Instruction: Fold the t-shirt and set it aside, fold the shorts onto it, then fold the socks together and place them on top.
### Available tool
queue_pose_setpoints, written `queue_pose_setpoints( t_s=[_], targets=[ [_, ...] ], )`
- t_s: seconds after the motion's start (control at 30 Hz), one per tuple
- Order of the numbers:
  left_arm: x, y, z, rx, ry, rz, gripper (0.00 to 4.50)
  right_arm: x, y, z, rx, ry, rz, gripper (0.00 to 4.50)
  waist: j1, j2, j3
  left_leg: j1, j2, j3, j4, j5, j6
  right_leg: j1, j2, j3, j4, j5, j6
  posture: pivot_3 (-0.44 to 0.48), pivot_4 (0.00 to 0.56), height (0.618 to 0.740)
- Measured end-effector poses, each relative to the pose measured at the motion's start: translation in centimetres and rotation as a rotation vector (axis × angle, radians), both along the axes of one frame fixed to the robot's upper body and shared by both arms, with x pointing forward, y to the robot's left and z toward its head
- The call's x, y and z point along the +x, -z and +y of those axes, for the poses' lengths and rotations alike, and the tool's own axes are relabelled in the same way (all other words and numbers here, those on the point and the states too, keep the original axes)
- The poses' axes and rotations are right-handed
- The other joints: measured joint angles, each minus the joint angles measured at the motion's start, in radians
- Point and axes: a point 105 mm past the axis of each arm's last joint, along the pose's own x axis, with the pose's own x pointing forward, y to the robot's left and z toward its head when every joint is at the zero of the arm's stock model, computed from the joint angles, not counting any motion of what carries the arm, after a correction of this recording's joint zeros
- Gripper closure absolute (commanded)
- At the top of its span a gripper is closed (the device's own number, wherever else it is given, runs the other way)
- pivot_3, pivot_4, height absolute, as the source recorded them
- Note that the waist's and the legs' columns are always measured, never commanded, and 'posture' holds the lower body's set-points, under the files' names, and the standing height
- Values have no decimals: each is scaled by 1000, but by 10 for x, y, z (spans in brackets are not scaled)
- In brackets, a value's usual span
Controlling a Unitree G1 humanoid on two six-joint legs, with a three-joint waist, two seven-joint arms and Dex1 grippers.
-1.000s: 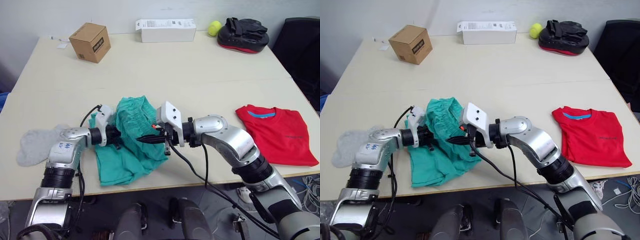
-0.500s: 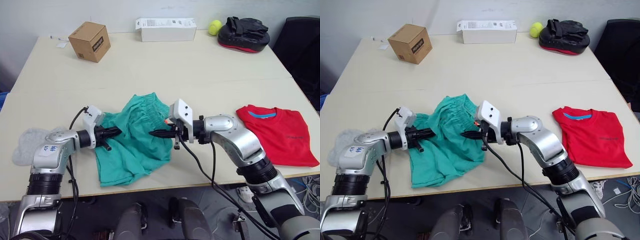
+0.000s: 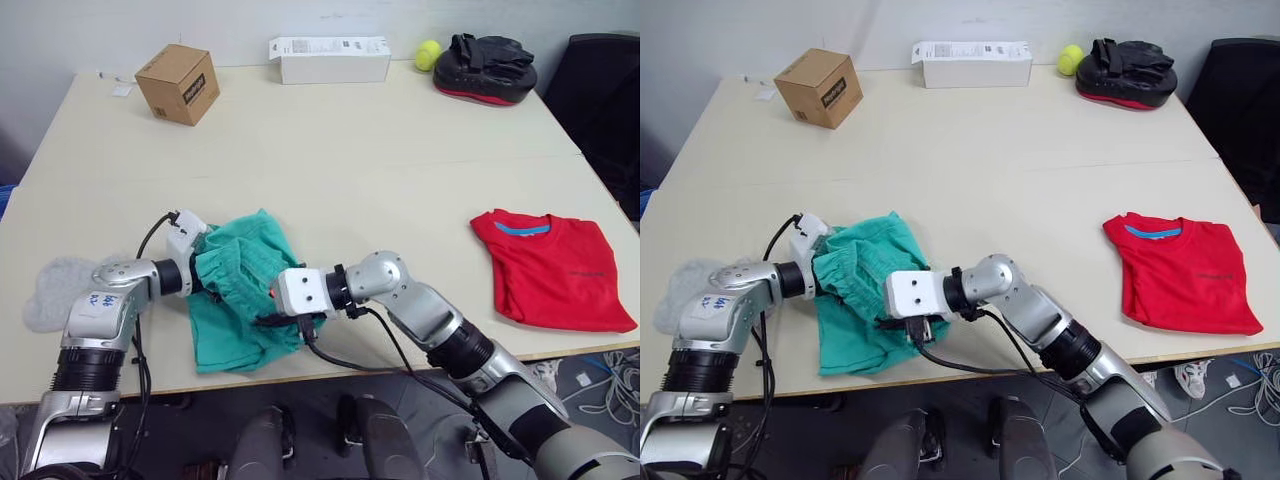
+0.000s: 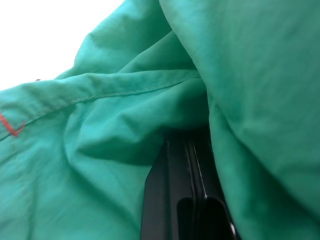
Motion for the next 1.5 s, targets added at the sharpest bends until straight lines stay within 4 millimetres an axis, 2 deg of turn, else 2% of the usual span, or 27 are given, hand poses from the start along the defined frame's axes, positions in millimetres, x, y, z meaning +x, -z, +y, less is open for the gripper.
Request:
queue_pose_setpoints(
  t_s=[0.1,0.2,0.37,0.43,0.5,0.6,0.67,0.73,0.83,0.9,0.97,1.07,1.2,1.3,1.37,1.43,1.5],
  targets=[
    [-5,-5,19,21,-51,9,4500,-6,-1,-2,5,-63,-14,949,0,0,0,0,0,0,0,0,0,0,0,0,0,0,0,0,150,740],
    [-16,-20,40,53,-85,-6,4500,-13,-7,-8,35,-141,-20,33,1,-1,0,0,0,0,-1,0,0,0,0,0,-1,0,0,0,150,740],
    [-31,-44,63,72,-95,-20,4500,-15,-19,-24,65,-203,-36,33,3,-1,1,0,0,0,-1,-3,-4,0,-1,0,-2,0,0,0,150,740],
    [-36,-59,62,73,-54,-35,4500,-14,-24,-31,75,-202,-38,33,5,-1,1,0,0,-1,-1,-4,-5,0,-1,0,-2,0,-1,0,150,740],
    [-40,-77,52,60,14,-49,4500,-10,-31,-36,93,-182,-25,33,8,-1,1,-1,0,-1,0,-4,-5,0,-1,0,-2,-1,-1,0,150,740],
    [-45,-114,16,64,187,-136,4500,0,-37,-48,100,-122,-5,33,11,-2,1,-1,-1,-1,0,-4,-5,1,-2,0,-2,-1,-1,0,150,740],
    [-50,-132,-14,91,320,-197,4500,6,-40,-54,100,-83,-2,412,8,-1,1,-1,-2,-1,0,-4,-5,1,-2,0,-2,-1,-1,0,150,740],
    [-55,-136,-43,120,437,-230,4500,13,-42,-60,102,-42,7,946,6,-1,2,-1,-2,-1,-1,-2,-2,1,-2,0,-2,-1,-1,0,150,740],
    [-60,-116,-72,168,575,-184,4500,20,-40,-62,105,10,27,2003,-4,-1,2,0,-1,2,-1,0,-1,0,1,1,-1,-1,-2,0,150,740],
    [-62,-95,-80,239,630,-145,4500,26,-37,-61,107,46,48,2704,-6,-1,2,0,1,2,-1,1,-3,-1,3,1,0,-2,-4,0,150,740],
    [-64,-76,-75,310,649,-109,4500,29,-35,-58,116,69,51,3396,-9,0,2,0,2,2,-1,2,-5,-2,4,1,2,-3,-6,0,150,740],
    [-67,-52,-50,402,616,-25,4500,35,-33,-53,120,108,45,4373,-12,0,3,0,3,2,-1,3,-6,-3,4,1,3,-4,-7,0,150,740],
    [-81,-34,-23,451,581,70,4500,39,-25,-42,116,133,46,4448,-6,1,3,0,2,1,-1,2,-5,-3,3,1,2,-4,-8,0,150,740],
    [-86,-29,-7,485,526,97,4500,31,-18,-31,102,93,41,4448,-1,1,3,0,2,0,-1,2,-4,-2,3,1,2,-4,-8,0,150,740],
    [-87,-22,4,523,480,98,4500,22,-1,-28,50,54,44,4448,2,1,3,0,2,0,-1,1,-4,-2,3,1,1,-4,-8,0,150,740],
    [-85,-14,14,554,426,99,4500,15,21,-31,-24,24,57,4448,7,1,3,0,2,0,-1,1,-3,-2,2,1,1,-4,-8,0,150,740],
    [-81,-11,17,553,395,86,4500,12,34,-37,-73,10,58,4448,8,1,3,-1,1,0,-1,1,-3,-2,1,1,1,-4,-7,0,150,740]
  ],
)
